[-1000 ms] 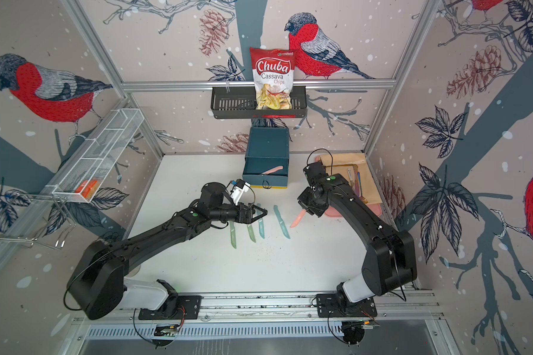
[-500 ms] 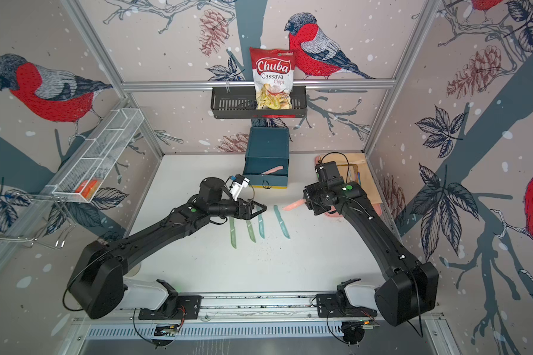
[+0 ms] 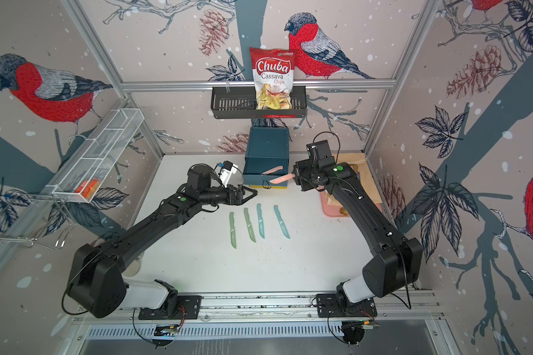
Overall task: Place the fruit knives into the drawer by color
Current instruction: Place the fruit knife in the storage box.
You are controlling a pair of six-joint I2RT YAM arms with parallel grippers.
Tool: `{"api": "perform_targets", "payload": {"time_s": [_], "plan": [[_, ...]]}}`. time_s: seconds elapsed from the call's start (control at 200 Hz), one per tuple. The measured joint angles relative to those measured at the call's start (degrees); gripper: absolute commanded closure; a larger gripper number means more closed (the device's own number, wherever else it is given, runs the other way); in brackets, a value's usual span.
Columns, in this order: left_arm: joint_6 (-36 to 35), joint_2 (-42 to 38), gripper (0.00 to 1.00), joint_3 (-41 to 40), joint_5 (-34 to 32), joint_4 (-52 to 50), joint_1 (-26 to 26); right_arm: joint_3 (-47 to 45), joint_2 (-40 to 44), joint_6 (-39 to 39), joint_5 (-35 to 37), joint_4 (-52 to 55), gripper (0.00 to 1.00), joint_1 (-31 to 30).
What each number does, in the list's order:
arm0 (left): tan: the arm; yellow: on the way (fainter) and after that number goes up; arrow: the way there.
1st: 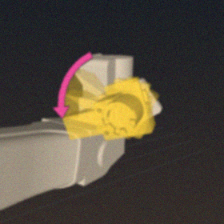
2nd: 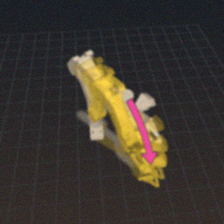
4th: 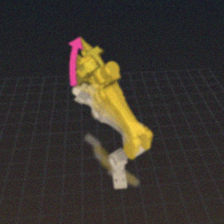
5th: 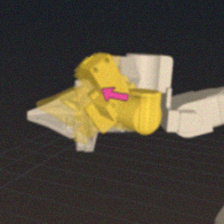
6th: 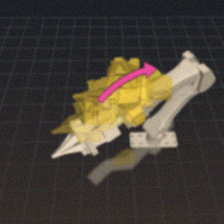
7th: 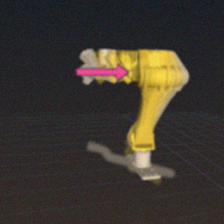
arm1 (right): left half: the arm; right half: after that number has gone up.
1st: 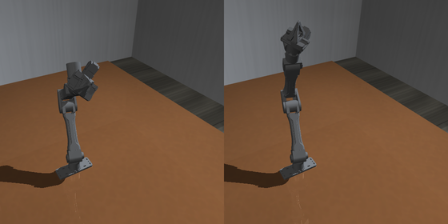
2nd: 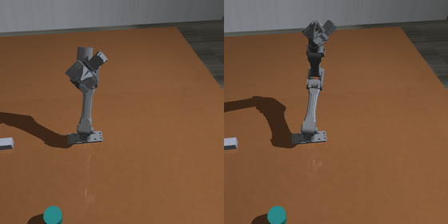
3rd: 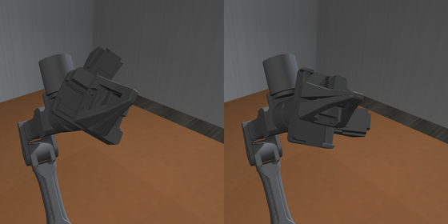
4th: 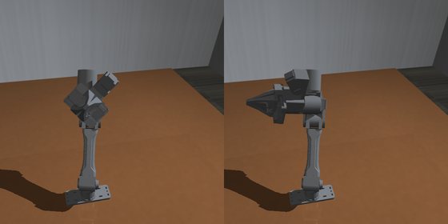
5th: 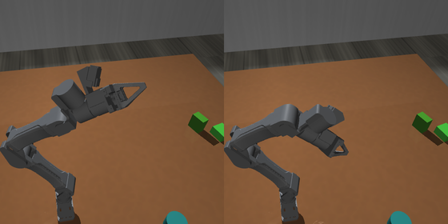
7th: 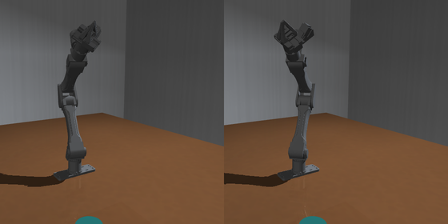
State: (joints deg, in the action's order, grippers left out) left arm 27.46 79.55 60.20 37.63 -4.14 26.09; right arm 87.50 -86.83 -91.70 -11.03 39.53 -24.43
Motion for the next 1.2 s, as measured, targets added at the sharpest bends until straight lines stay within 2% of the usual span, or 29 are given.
{"api": "perform_targets", "payload": {"time_s": [0.26, 0.455, 0.59, 0.665, 0.891, 0.961, 1.031, 1.201], "plan": [[-1.95, -0.15, 0.03, 1.42, 1.42, -2.51, -2.54, 7.45, -7.58, -6.16, 0.26, -5.51, 1.00, -4.33], [-2.08, -0.52, 0.02, 1.42, 1.86, -2.93, -3.58, 7.67, -10.71, -10.60, 0.15, -10.01, 1.00, -6.67], [-2.38, -0.94, 0.02, 1.25, 2.25, -2.95, -4.35, 7.23, -11.76, -11.91, -0.04, -12.33, 0.84, -6.71], [-2.38, -1.03, 0.02, 1.20, 2.45, -2.95, -4.59, 7.02, -11.89, -11.93, -0.02, -13.46, 0.67, -6.62], [-2.38, -1.20, 0.02, 0.59, 2.67, -2.99, -4.81, 6.97, -12.98, -11.89, -0.57, -17.51, 0.62, -5.46], [-2.38, -1.20, 0.02, 0.57, 2.67, -2.99, -4.81, 6.84, -13.18, -11.80, -0.74, -18.14, 0.63, -5.25], [-2.38, -1.09, 0.03, 0.70, 2.67, -2.99, -4.85, 6.80, -13.11, -11.39, -0.94, -19.15, 0.67, -5.29], [-2.25, 1.18, 0.03, 5.44, 1.84, -3.82, -5.84, 4.96, -10.71, -6.75, -1.09, -21.51, 0.95, -5.55]]}}
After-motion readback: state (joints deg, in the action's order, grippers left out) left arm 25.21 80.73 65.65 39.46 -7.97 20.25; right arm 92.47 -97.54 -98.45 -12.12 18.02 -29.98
